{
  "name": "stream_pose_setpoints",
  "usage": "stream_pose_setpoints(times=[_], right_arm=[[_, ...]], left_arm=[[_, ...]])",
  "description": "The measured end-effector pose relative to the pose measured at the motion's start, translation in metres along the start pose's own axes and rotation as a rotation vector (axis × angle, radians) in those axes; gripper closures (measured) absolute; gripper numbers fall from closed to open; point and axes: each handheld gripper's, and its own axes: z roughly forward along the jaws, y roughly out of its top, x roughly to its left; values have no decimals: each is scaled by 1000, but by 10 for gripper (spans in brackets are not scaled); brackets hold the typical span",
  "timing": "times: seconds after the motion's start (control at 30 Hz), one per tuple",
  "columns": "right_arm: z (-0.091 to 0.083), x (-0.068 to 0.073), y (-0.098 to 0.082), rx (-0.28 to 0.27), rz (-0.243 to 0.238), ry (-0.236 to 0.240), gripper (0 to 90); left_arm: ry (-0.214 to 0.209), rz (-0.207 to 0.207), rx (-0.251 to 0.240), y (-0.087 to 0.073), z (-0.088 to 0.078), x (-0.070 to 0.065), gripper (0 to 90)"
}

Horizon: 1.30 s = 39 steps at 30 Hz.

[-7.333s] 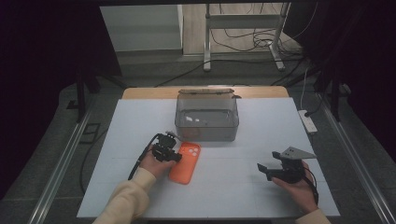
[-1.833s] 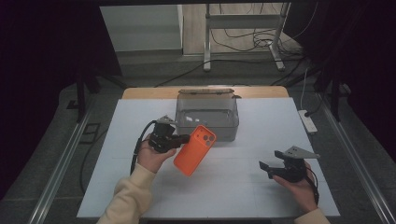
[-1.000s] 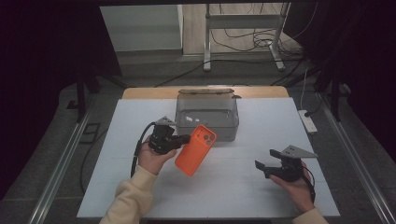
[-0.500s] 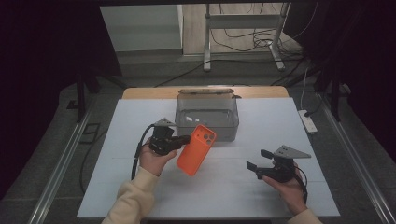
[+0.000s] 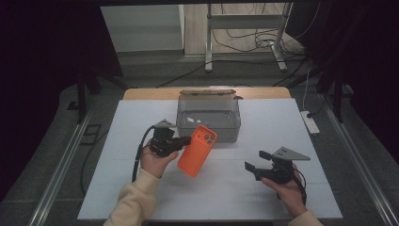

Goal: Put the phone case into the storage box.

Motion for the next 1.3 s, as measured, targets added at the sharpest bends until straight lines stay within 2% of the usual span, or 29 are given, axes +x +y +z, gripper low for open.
stream_pose_setpoints(times=[0.53,0.77,1.3], right_arm=[[2,3,-1,-40,51,41,188],[5,7,-1,-32,38,51,188],[5,10,-1,-20,14,47,192]], left_arm=[[2,-16,-16,0,6,1,890],[-8,-29,-26,2,7,1,890],[-9,-16,-43,15,12,-5,890]])
